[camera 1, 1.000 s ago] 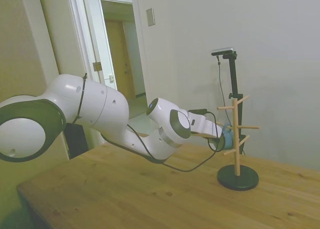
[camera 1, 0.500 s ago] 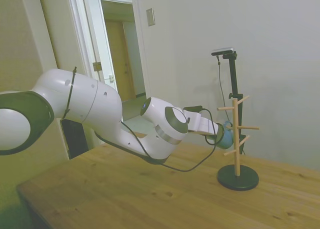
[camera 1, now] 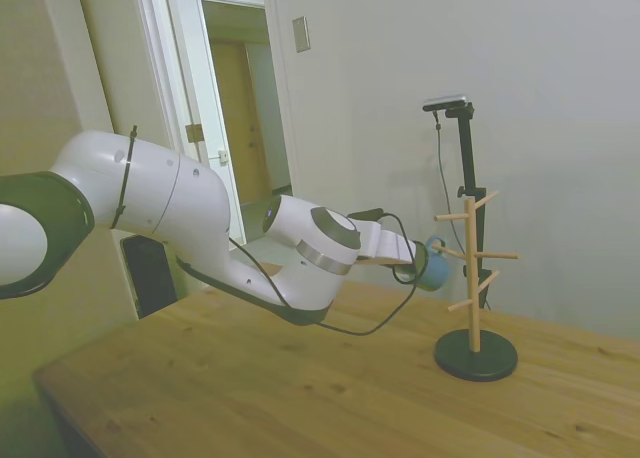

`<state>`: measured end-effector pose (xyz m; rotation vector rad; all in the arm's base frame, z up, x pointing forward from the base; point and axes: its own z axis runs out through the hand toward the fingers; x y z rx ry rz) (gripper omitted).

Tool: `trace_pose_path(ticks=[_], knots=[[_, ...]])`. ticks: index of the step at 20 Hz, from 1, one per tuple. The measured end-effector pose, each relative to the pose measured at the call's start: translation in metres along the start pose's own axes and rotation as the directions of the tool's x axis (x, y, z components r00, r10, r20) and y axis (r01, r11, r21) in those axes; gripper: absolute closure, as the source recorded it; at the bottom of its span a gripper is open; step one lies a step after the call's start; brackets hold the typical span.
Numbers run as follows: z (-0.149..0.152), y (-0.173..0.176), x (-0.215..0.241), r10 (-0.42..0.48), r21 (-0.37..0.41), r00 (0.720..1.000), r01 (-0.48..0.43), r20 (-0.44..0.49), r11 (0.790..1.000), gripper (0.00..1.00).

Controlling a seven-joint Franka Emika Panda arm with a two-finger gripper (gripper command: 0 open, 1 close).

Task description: Unload the mug

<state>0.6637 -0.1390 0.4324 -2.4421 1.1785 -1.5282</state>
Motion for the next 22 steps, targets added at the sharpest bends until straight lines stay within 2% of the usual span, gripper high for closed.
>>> trace_pose_path(ticks=[5,13,17,22], knots=[[-0.013,-0.013,-0.026,-0.041,0.019,0.999,0.040,0.035,0.999,1.00],[-0.091,-0.040,-0.065,-0.102,0.102,0.992,0.095,0.068,0.990,1.00],[-0.118,-0.031,-0.096,-0.128,0.110,0.984,0.115,0.120,0.987,1.00],[-0.146,-0.001,-0.144,-0.143,0.085,0.967,0.128,0.211,0.988,1.00]])
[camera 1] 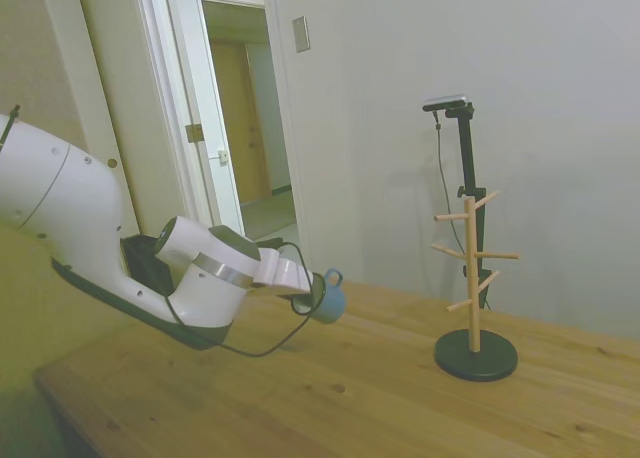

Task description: Unload the mug

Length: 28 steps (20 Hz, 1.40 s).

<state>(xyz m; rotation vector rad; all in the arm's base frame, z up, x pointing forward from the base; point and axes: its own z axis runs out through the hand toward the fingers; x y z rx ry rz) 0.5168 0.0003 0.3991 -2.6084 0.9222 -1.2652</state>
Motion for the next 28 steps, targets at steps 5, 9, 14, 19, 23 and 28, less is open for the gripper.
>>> trace_pose_path(ticks=[5,9,14,19,23,28], knots=[[-0.038,-0.006,-0.034,-0.010,0.027,0.999,0.008,0.048,1.000,1.00],[-0.058,-0.014,-0.051,-0.008,0.015,0.995,0.006,0.101,1.000,1.00],[-0.092,-0.035,-0.063,-0.007,-0.068,0.985,0.019,0.172,0.998,1.00],[-0.117,-0.029,-0.046,0.023,-0.223,0.981,0.020,0.191,0.975,1.00],[-0.105,-0.014,-0.027,0.054,-0.261,0.965,0.016,0.258,0.965,1.00],[-0.060,-0.001,-0.013,0.029,-0.252,0.926,0.072,0.376,0.965,1.00]])
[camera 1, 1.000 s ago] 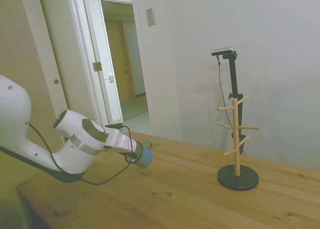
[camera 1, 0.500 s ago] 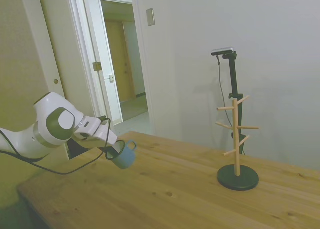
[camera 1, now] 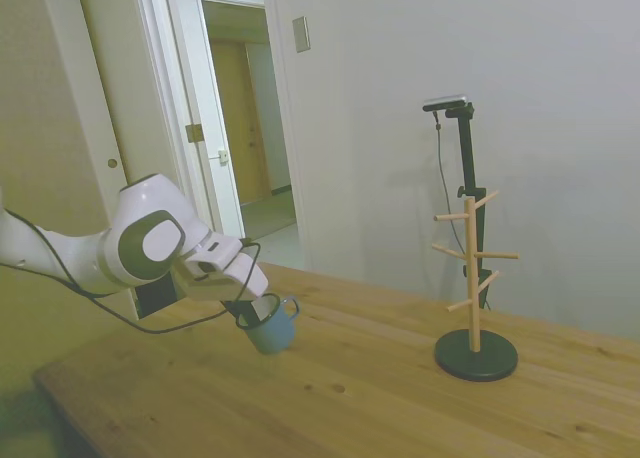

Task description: Unload the mug

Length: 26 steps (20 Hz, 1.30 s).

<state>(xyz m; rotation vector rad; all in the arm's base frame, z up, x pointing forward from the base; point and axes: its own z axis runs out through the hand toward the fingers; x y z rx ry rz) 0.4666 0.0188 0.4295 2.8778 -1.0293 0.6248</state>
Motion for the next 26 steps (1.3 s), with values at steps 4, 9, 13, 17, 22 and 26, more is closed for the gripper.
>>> trace_pose_path(ticks=[4,9,13,17,22,26], knots=[[0.042,-0.004,0.019,0.008,-0.036,0.998,-0.006,0.064,0.999,1.00],[0.079,-0.002,0.040,0.020,-0.064,0.994,-0.013,0.109,0.998,1.00],[0.094,-0.001,0.051,0.020,-0.071,0.992,-0.011,0.126,0.997,1.00],[0.095,-0.002,0.053,-0.002,-0.062,0.991,0.011,0.135,0.998,0.00],[0.094,-0.002,0.054,-0.025,-0.049,0.989,0.032,0.143,0.998,0.00],[0.092,-0.002,0.054,-0.030,-0.047,0.989,0.037,0.142,0.998,0.00]])
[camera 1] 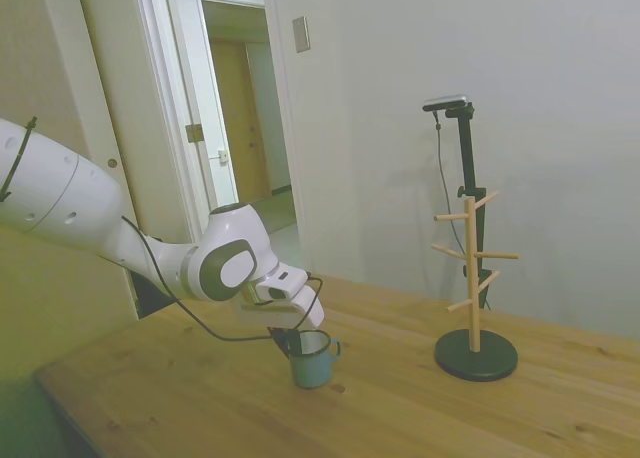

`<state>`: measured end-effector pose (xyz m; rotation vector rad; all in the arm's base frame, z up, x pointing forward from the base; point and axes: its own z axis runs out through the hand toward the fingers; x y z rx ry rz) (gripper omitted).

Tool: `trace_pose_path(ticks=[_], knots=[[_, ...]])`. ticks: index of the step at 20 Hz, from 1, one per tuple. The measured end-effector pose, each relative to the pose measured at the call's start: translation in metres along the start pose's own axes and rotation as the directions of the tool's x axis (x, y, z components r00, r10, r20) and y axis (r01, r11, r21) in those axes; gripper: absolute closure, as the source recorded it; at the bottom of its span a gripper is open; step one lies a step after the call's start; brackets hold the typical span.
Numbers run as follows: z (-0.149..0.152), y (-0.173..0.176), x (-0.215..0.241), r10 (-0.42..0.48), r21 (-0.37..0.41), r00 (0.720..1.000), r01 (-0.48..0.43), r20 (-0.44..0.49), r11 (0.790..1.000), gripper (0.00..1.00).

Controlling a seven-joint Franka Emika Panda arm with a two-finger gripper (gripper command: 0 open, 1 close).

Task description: Unload the mug

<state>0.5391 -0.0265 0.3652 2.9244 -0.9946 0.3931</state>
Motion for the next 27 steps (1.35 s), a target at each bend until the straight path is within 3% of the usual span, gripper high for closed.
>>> trace_pose_path(ticks=[6,15,22,27], knots=[[-0.007,0.004,0.002,0.003,0.009,1.000,-0.003,-0.013,1.000,0.00],[-0.049,0.025,-0.007,0.028,0.065,0.996,-0.022,-0.090,0.998,0.00],[-0.088,0.039,-0.062,-0.007,0.105,0.988,0.023,-0.154,0.994,0.00],[-0.089,0.062,-0.123,-0.071,0.085,0.986,0.084,-0.148,0.993,0.00]])
